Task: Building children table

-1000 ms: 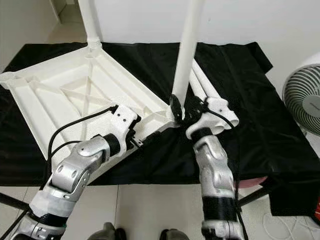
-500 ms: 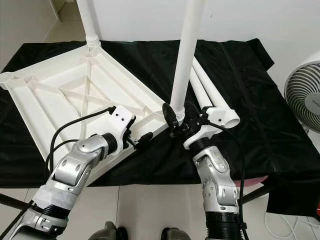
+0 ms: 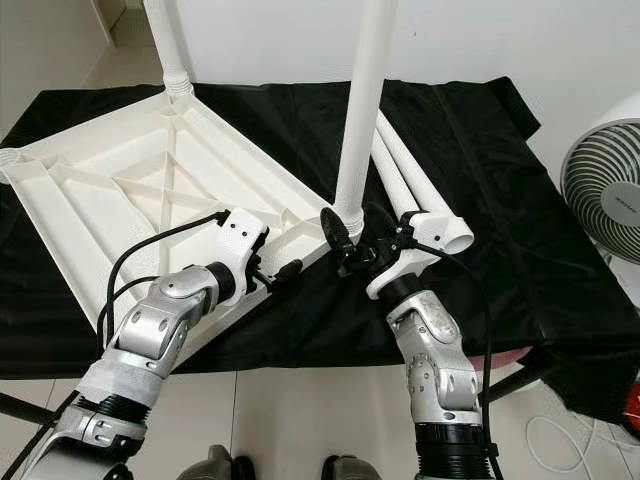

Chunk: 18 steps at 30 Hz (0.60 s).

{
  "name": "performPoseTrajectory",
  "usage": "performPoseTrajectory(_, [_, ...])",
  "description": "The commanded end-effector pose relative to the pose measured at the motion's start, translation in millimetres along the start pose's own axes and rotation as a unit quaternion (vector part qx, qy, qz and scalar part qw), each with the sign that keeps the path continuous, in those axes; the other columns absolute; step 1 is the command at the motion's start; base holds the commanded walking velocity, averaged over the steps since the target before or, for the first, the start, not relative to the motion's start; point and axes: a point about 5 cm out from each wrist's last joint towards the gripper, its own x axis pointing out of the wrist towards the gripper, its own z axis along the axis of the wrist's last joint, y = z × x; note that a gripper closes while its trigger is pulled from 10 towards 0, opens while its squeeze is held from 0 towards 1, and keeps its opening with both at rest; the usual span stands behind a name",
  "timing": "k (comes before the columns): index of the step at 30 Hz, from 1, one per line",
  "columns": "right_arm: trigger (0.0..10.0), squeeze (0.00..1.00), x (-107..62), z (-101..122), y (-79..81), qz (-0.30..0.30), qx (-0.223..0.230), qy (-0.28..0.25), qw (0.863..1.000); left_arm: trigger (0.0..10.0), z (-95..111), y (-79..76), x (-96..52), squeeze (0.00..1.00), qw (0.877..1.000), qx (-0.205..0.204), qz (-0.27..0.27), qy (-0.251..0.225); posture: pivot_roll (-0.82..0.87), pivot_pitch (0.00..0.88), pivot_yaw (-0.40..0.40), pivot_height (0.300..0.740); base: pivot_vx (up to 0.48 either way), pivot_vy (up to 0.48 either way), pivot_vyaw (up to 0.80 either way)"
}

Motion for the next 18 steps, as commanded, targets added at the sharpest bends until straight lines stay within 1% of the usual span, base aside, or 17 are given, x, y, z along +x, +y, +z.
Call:
performPoseTrajectory(1, [10.0, 0.00, -1.6, 2.0, 0.7, 0.002, 0.002, -0.002, 1.000, 10.0, -18.4, 25.4, -7.5, 0.00, 0.983, -0.006, 0.180, 0.044, -0.14, 0.093, 0.047, 0.740, 0.000, 0.000, 0.00])
performPoseTrajectory(8, [10.0, 0.00, -1.8, -0.4, 4.8, 0.006, 0.004, 0.003, 1.000, 10.0, -23.3, 23.2, -8.7, 0.00, 0.983, -0.003, 0.176, 0.056, -0.13, 0.099, 0.047, 0.740, 0.000, 0.000, 0.00])
performPoseTrajectory(9, [10.0, 0.00, -1.4, -0.4, 4.5, 0.006, 0.003, 0.003, 1.000, 10.0, -24.4, 24.0, -8.9, 0.00, 0.982, 0.008, 0.177, 0.061, -0.13, 0.099, 0.047, 0.740, 0.000, 0.000, 0.00])
performPoseTrajectory(13, [10.0, 0.00, -0.6, 0.1, 3.9, 0.006, 0.002, 0.003, 1.000, 10.0, -25.9, 24.5, -9.1, 0.00, 0.982, 0.014, 0.176, 0.066, -0.12, 0.106, 0.045, 0.740, 0.000, 0.000, 0.00])
performPoseTrajectory(14, [10.0, 0.00, 0.0, 0.5, 3.4, 0.005, 0.002, 0.003, 1.000, 10.0, -27.0, 25.0, -9.3, 0.00, 0.981, 0.022, 0.177, 0.071, -0.12, 0.106, 0.045, 0.740, 0.000, 0.000, 0.00])
performPoseTrajectory(17, [10.0, 0.00, 0.7, 1.1, 2.6, 0.004, 0.001, 0.002, 1.000, 10.0, -28.9, 25.4, -8.8, 0.00, 0.981, 0.018, 0.178, 0.079, -0.12, 0.106, 0.045, 0.740, 0.000, 0.000, 0.00])
performPoseTrajectory(18, [10.0, 0.00, 1.2, 1.3, 2.4, 0.003, 0.000, 0.001, 1.000, 10.0, -30.0, 26.0, -8.0, 0.00, 0.980, 0.007, 0.181, 0.082, -0.12, 0.101, 0.045, 0.740, 0.000, 0.000, 0.00])
